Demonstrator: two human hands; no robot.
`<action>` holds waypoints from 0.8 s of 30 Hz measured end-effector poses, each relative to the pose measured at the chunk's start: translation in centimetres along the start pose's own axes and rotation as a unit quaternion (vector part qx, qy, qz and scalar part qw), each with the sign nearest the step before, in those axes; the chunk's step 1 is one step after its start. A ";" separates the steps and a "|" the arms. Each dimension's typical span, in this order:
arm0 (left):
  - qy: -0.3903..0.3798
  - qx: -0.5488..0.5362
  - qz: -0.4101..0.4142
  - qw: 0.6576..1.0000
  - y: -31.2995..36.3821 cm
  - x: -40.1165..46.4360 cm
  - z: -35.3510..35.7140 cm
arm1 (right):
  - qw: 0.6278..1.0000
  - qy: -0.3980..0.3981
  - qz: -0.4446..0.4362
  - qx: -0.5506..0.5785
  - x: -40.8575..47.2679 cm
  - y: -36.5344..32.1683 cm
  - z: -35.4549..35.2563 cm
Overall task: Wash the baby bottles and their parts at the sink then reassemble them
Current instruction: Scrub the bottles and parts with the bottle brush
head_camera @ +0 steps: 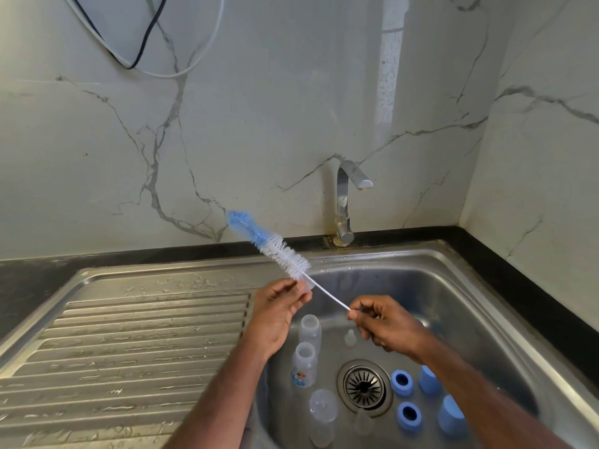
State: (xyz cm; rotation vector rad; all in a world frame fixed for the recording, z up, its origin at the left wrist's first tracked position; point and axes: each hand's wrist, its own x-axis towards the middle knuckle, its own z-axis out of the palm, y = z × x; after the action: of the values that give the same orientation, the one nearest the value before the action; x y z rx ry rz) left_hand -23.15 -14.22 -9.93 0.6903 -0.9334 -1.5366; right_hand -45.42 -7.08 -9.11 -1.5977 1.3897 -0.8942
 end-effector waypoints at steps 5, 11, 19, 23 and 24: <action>0.041 -0.125 0.004 0.991 0.9 0.7 -0.7 | 0.998 -0.052 0.024 0.032 -0.7 0.6 -2.7; -0.035 0.044 -0.007 0.998 -0.4 0.0 -0.3 | 0.999 -0.032 0.011 0.007 -0.3 0.3 -0.7; 0.004 -0.029 -0.009 1.000 0.3 0.6 -1.0 | 0.995 -0.077 0.044 0.034 -1.0 0.7 -3.0; -0.043 0.046 -0.015 0.998 -0.5 -0.1 0.2 | 0.999 -0.020 0.022 0.019 -0.2 0.2 -0.8; -0.034 0.020 -0.022 0.999 -0.4 -0.1 0.4 | 0.999 -0.006 0.014 0.028 0.0 0.1 -0.6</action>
State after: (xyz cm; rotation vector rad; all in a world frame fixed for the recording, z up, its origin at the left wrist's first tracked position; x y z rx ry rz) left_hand -23.72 -14.03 -10.10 0.6940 -1.0078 -1.5923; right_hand -45.99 -7.15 -8.95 -1.5360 1.3636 -0.8968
